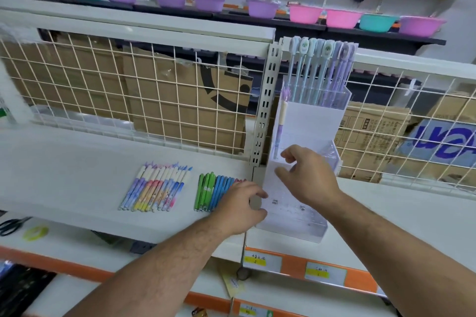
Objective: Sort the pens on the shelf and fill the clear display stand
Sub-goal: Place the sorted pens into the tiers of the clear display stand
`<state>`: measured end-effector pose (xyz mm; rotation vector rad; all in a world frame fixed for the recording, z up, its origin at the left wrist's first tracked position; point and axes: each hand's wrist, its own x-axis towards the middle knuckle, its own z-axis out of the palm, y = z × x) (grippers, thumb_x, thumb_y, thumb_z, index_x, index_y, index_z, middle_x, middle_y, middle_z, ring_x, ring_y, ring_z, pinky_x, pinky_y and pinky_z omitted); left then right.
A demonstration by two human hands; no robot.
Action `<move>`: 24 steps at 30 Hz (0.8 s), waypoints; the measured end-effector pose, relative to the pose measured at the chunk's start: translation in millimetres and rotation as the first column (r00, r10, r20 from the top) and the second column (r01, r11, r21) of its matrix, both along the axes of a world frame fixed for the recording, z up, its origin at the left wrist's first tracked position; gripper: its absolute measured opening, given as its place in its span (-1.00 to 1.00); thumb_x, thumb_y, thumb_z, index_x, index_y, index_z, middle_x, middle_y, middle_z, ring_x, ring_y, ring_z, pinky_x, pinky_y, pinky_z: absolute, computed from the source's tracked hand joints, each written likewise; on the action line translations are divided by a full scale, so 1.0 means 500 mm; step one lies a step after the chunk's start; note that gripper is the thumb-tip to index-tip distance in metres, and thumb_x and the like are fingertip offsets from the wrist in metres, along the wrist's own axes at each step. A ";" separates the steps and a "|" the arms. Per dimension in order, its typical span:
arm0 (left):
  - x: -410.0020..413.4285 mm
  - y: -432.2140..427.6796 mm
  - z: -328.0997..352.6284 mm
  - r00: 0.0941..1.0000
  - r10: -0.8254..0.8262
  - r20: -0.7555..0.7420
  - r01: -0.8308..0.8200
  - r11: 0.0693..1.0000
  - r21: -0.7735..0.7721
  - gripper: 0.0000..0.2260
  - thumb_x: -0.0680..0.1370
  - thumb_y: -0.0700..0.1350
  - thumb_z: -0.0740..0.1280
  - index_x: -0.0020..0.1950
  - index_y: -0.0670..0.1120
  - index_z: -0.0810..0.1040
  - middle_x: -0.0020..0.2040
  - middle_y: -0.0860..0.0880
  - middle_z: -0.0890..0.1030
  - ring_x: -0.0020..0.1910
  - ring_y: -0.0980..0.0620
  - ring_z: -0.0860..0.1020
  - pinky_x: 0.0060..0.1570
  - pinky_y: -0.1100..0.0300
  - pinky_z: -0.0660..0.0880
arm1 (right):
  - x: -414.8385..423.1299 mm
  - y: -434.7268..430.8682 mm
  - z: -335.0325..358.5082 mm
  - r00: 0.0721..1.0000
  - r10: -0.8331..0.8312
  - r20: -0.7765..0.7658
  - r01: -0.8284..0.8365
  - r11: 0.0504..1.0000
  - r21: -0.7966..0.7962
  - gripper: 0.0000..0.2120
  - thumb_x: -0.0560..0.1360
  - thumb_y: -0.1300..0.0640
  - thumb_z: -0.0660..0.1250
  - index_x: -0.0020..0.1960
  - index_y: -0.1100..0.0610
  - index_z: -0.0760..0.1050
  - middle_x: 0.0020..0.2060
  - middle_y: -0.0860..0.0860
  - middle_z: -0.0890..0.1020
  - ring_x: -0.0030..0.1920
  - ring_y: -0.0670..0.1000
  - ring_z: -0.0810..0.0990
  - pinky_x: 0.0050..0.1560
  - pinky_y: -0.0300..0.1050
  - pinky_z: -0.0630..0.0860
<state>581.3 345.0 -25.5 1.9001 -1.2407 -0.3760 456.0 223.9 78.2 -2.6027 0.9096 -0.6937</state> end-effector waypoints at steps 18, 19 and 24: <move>0.359 0.341 -0.013 0.975 0.204 0.092 -0.208 0.978 0.036 -0.75 0.44 -0.07 0.48 0.11 0.05 0.66 0.02 0.16 0.60 0.01 0.16 0.54 0.00 0.36 0.46 | 0.306 0.308 -0.128 0.976 0.145 -0.162 -0.128 0.986 0.111 -0.59 0.52 -0.06 0.37 0.35 -0.02 0.48 0.17 -0.01 0.58 0.08 0.03 0.58 0.00 -0.07 0.52; 0.377 0.356 -0.017 0.966 0.240 0.094 -0.244 0.969 0.042 -0.76 0.46 -0.06 0.48 0.13 0.03 0.65 0.05 0.13 0.61 0.02 0.14 0.55 0.00 0.33 0.46 | 0.320 0.319 -0.133 0.974 0.159 -0.163 -0.139 0.982 0.126 -0.59 0.53 -0.04 0.37 0.35 -0.01 0.48 0.19 0.00 0.57 0.10 0.04 0.58 0.05 -0.03 0.55; 0.439 0.395 -0.045 0.916 0.399 -0.022 -0.387 0.900 0.201 -0.58 0.51 0.05 0.46 0.30 -0.07 0.51 0.19 -0.01 0.56 0.07 0.06 0.53 -0.05 0.27 0.41 | 0.361 0.343 -0.144 0.970 0.179 -0.168 -0.153 0.976 0.152 -0.64 0.54 -0.01 0.36 0.31 0.02 0.50 0.17 0.01 0.59 0.05 0.05 0.58 0.04 0.03 0.58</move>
